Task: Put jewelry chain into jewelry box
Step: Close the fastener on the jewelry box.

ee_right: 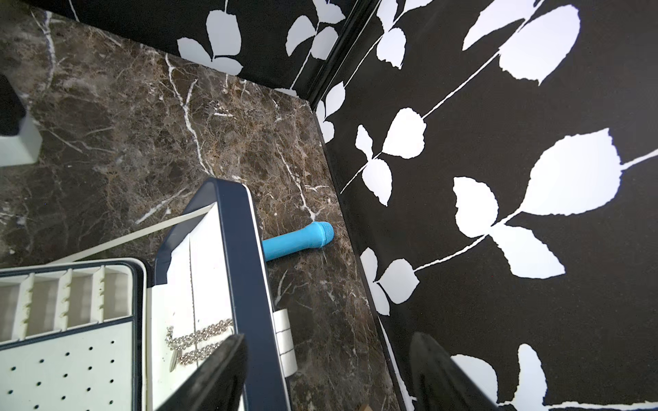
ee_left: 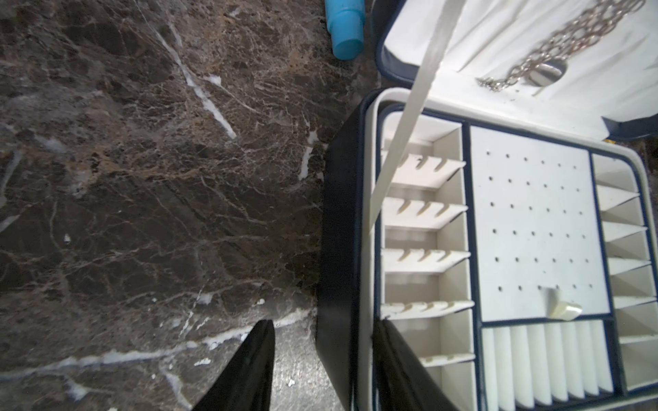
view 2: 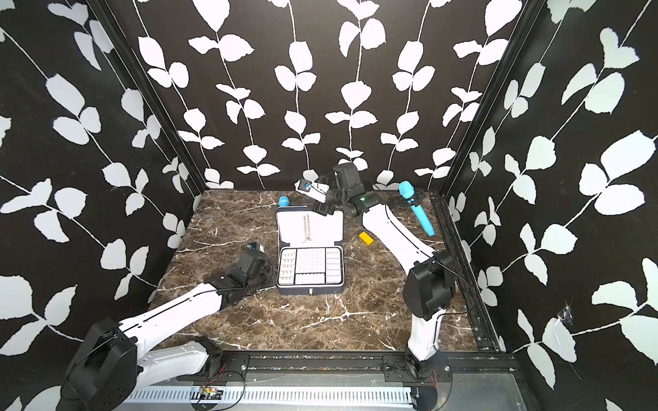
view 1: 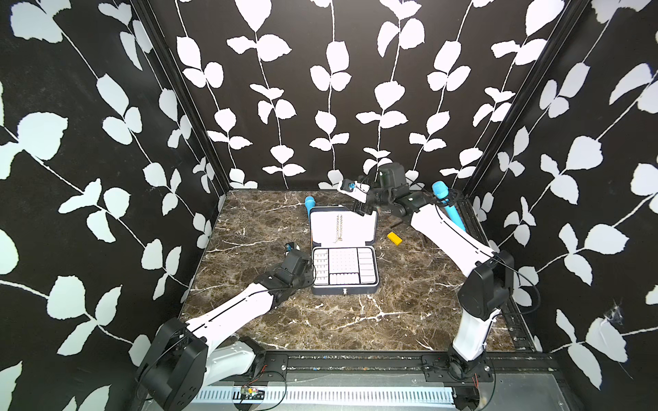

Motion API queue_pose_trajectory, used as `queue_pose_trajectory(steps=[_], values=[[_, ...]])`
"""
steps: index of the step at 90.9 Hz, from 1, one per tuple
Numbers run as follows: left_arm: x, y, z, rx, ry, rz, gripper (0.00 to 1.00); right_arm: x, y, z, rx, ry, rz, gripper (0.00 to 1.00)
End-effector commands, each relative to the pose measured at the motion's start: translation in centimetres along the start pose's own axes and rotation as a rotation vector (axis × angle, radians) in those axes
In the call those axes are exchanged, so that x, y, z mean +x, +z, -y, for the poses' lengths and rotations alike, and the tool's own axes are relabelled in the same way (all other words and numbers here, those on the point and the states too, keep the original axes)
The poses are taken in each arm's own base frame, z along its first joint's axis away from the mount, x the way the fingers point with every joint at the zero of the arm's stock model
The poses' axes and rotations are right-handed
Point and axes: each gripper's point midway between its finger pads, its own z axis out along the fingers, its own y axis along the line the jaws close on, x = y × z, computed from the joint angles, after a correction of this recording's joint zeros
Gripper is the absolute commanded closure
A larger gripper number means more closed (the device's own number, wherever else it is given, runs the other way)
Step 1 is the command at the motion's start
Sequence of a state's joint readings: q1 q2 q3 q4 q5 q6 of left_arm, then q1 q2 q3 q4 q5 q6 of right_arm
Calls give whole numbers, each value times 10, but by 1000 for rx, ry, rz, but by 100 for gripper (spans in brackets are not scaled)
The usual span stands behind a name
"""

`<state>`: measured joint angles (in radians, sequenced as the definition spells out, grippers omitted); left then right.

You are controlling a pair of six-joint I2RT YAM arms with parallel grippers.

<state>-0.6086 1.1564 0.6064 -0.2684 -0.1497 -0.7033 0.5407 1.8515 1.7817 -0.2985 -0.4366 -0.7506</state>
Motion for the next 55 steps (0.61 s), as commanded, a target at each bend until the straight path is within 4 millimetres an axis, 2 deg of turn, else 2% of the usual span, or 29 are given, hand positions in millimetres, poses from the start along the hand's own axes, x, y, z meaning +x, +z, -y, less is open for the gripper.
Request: queue_pose_trajectory(steps=[1, 12, 30, 55], values=[[-10, -7, 1, -5, 13, 23, 52, 18, 18, -17, -67, 61, -27, 22], [-10, -6, 2, -5, 15, 24, 52, 26, 25, -18, -69, 65, -38, 17], [-9, -3, 2, -6, 13, 15, 52, 27, 29, -21, -79, 81, -33, 12], [-6, -1, 0, -12, 14, 10, 52, 35, 41, -24, -68, 73, -55, 12]])
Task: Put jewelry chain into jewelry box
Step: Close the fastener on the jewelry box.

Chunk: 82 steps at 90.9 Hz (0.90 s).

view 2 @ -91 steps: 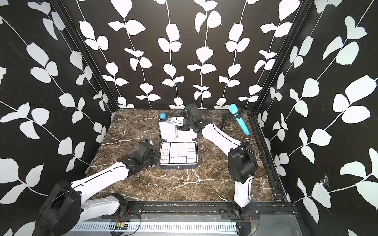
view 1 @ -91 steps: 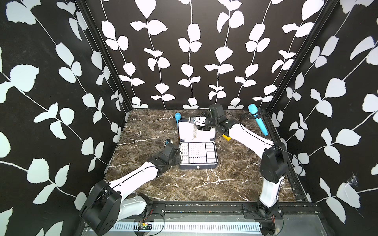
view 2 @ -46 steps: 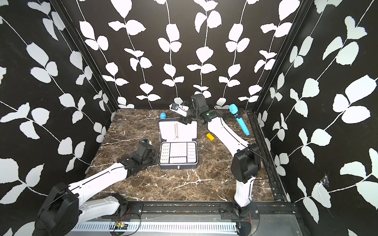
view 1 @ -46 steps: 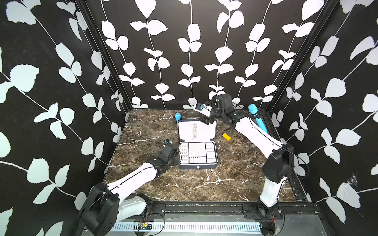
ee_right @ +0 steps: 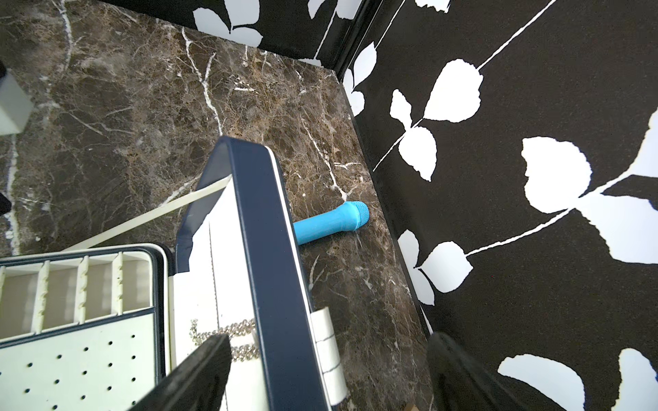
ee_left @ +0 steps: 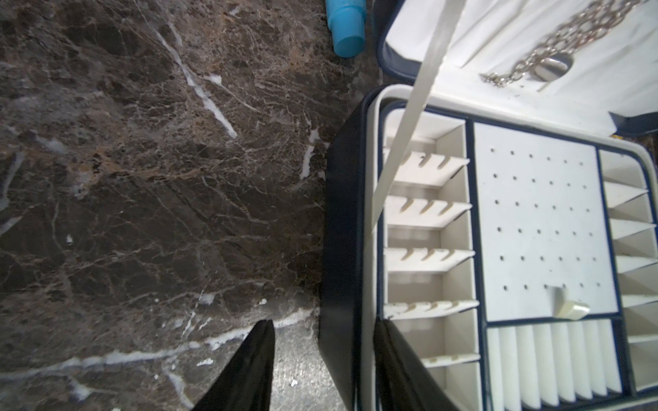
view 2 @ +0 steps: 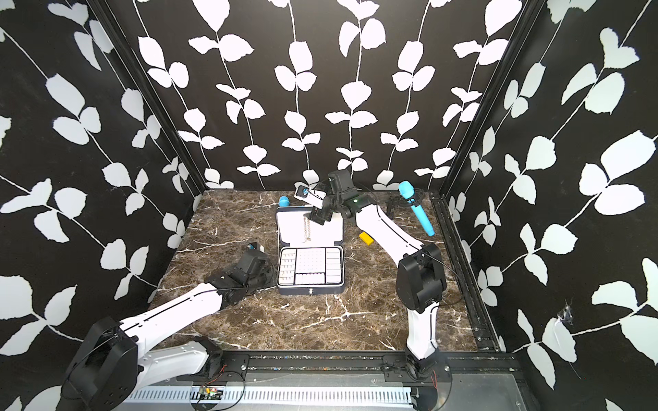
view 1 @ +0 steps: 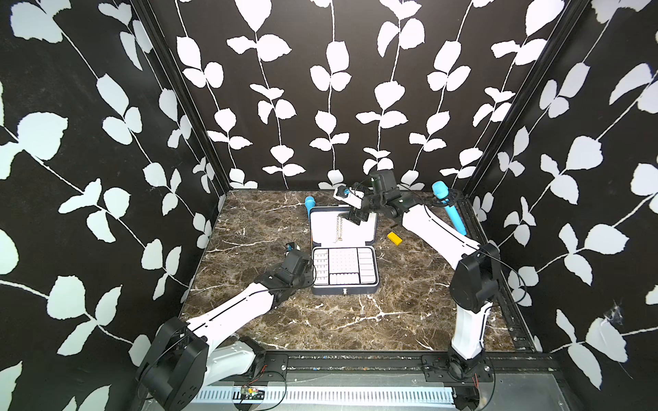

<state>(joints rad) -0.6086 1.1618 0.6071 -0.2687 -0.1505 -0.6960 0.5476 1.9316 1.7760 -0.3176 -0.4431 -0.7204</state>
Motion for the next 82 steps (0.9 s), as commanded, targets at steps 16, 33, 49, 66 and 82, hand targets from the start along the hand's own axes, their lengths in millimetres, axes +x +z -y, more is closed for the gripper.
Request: queue_pose_trajectory(steps=[16, 33, 49, 66, 82], values=[[-5, -2, -1, -9, 2, 13, 52, 5, 18, 3, 33, -6, -10, 13], [-4, -1, -2, -11, 0, 9, 52, 9, 21, 4, 46, -8, -25, 15], [-3, -2, -2, -12, 0, 11, 52, 12, 23, 3, 48, -10, -30, 26], [-2, -1, -4, -19, 1, 9, 52, 12, 22, 1, 38, -12, -30, 38], [-1, 0, -4, -17, 0, 7, 52, 14, 22, -1, 29, -13, -36, 47]])
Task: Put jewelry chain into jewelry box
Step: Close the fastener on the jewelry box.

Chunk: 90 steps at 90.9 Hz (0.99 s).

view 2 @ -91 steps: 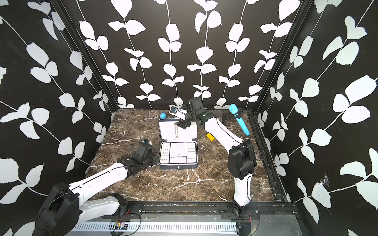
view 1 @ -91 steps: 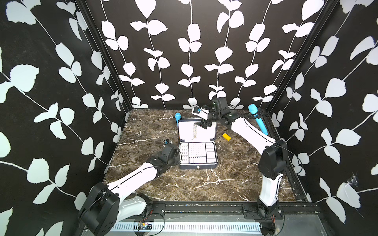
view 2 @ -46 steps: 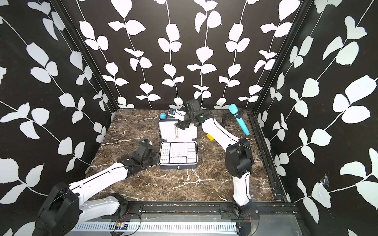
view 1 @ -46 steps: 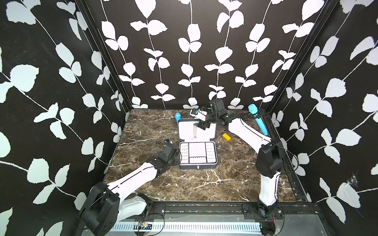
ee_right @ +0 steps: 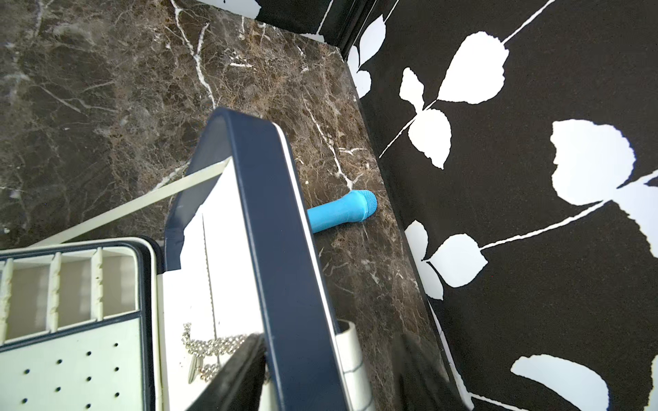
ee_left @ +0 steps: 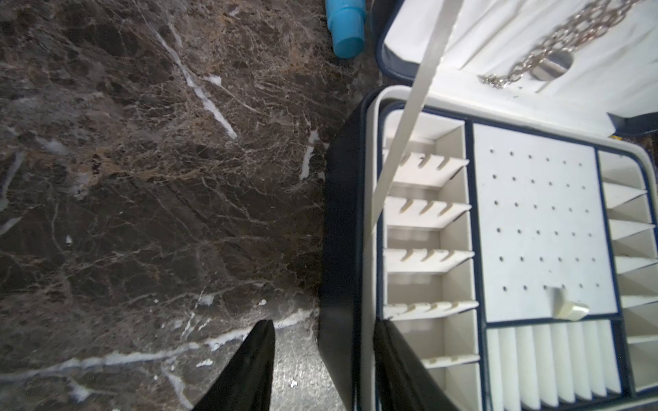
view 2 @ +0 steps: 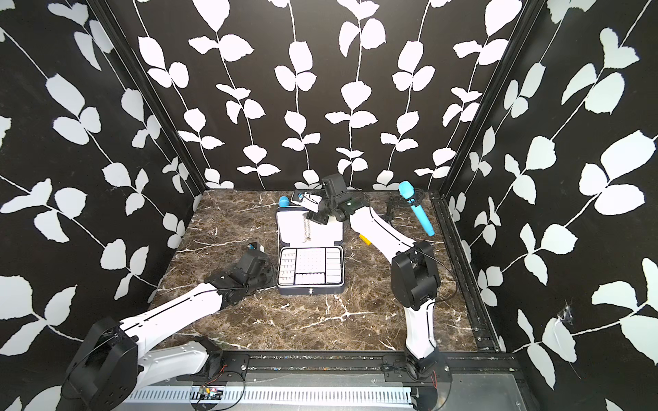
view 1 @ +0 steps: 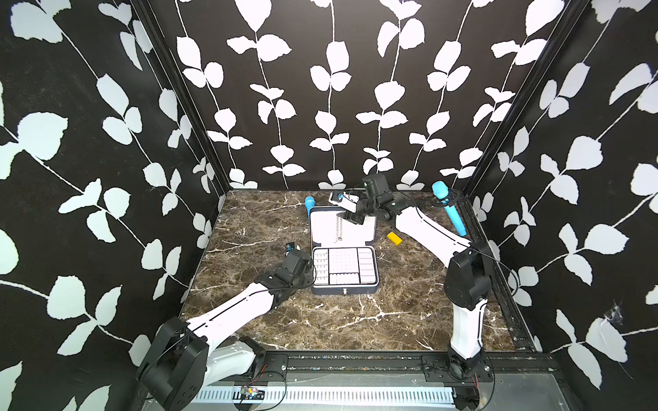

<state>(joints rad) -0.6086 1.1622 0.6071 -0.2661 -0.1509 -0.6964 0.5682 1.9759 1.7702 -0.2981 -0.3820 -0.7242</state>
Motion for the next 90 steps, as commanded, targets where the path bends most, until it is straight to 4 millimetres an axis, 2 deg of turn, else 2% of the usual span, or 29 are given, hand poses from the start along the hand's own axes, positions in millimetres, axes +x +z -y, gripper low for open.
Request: queue_pose_trajectory(steps=[1, 42, 61, 71, 85, 90], values=[[-1, 0, -4, -18, 1, 5, 52, -2, 2, 4, 21, -10, 17, 48], [0, 0, -5, -20, -1, 4, 52, 4, 2, -1, -1, -9, 7, 67], [-1, -1, -5, -19, -1, 5, 52, 3, 0, -1, 1, -10, 10, 68], [-2, -3, -4, -16, -2, 9, 52, -1, -4, 4, 20, 4, 21, 62], [-8, -11, -2, -10, -1, 29, 52, -13, -20, 18, 73, 31, 55, 35], [-12, -16, -1, -8, 1, 38, 52, -19, -29, 24, 94, 41, 74, 30]])
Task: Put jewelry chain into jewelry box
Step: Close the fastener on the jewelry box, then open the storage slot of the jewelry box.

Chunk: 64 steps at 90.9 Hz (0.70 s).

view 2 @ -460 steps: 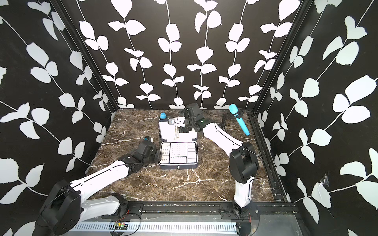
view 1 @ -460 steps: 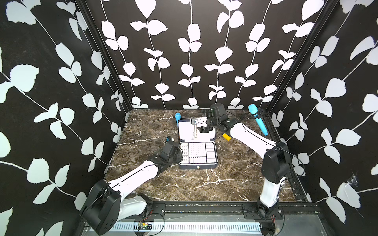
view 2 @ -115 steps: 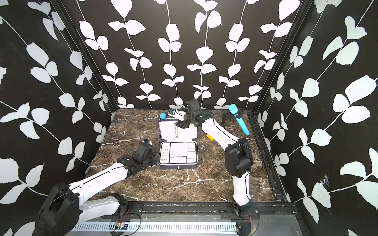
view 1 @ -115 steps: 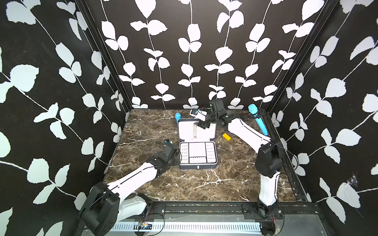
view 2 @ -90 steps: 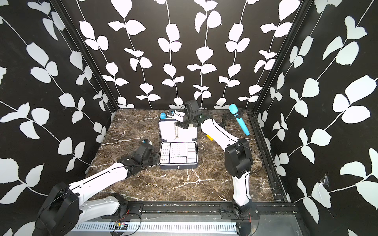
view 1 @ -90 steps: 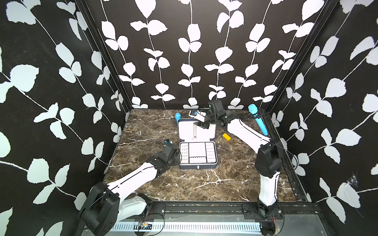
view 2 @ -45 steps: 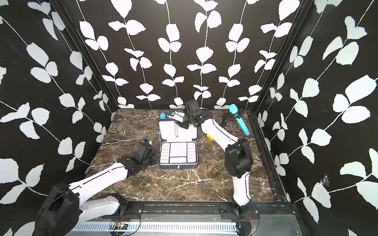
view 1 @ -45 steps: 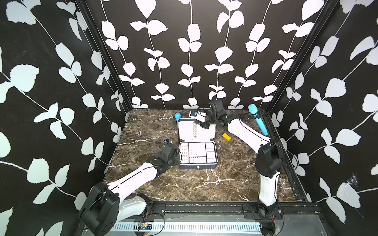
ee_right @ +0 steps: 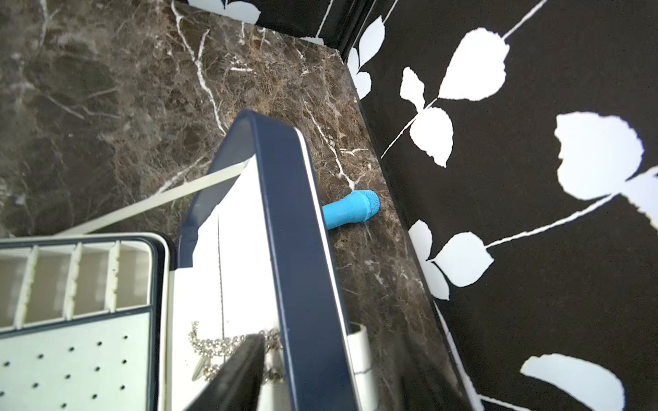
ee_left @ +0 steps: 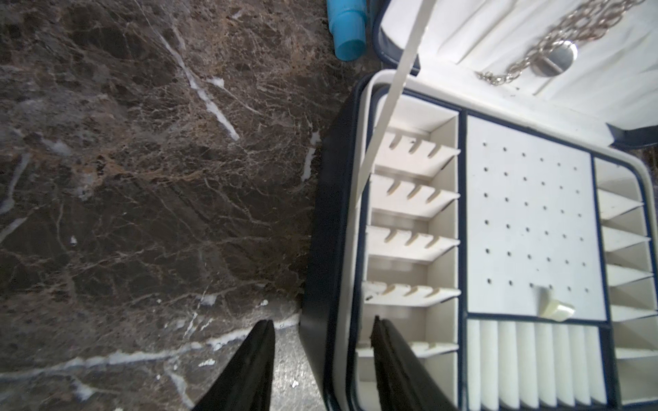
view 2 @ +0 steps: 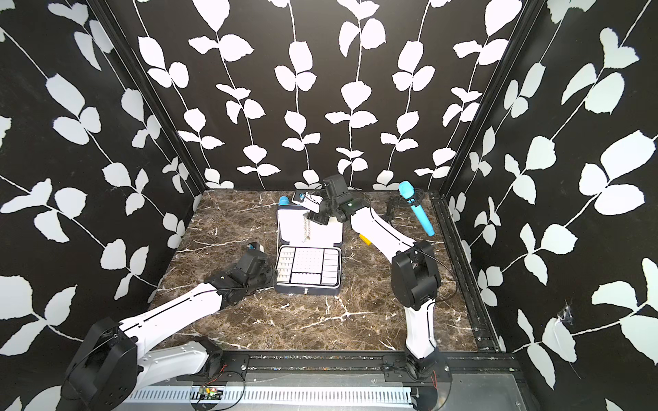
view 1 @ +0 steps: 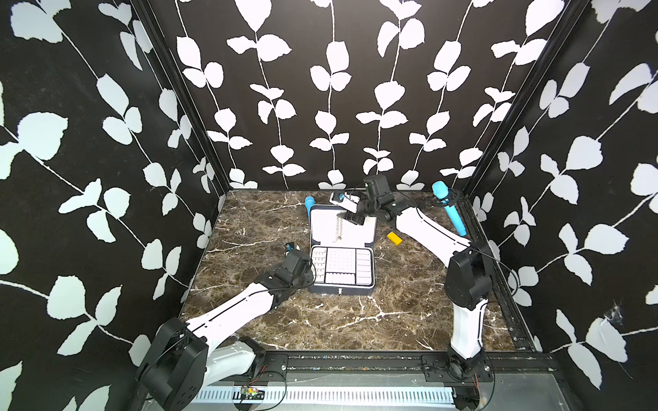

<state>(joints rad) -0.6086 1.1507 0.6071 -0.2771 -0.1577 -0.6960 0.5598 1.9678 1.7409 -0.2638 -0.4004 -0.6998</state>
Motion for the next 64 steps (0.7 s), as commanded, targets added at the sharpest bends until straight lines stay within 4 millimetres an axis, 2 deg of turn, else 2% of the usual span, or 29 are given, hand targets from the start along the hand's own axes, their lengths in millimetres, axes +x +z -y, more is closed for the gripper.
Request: queue_pose_trajectory(steps=[1, 17, 22, 31, 43, 49, 56, 64], values=[[-12, -15, 1, -2, 2, 34, 52, -24, -30, 24, 97, 17, 61, 29], [-35, -42, 9, 21, 20, 96, 52, -49, -67, 41, 198, 53, 116, 19], [-47, -53, 13, 30, 32, 133, 52, -60, -83, 56, 277, 124, 147, 19], [-74, -71, 25, 51, 65, 213, 52, -82, -119, 79, 409, 345, 248, 23], [-106, -81, 49, 85, 106, 268, 52, -93, -152, 69, 422, 608, 365, 32], [-117, -77, 63, 112, 118, 272, 52, -83, -161, 58, 434, 768, 391, 33], [-126, -68, 79, 140, 134, 282, 52, -59, -163, 39, 430, 987, 377, 34], [-133, -57, 96, 164, 181, 323, 53, -22, -147, 1, 385, 1215, 311, 35]])
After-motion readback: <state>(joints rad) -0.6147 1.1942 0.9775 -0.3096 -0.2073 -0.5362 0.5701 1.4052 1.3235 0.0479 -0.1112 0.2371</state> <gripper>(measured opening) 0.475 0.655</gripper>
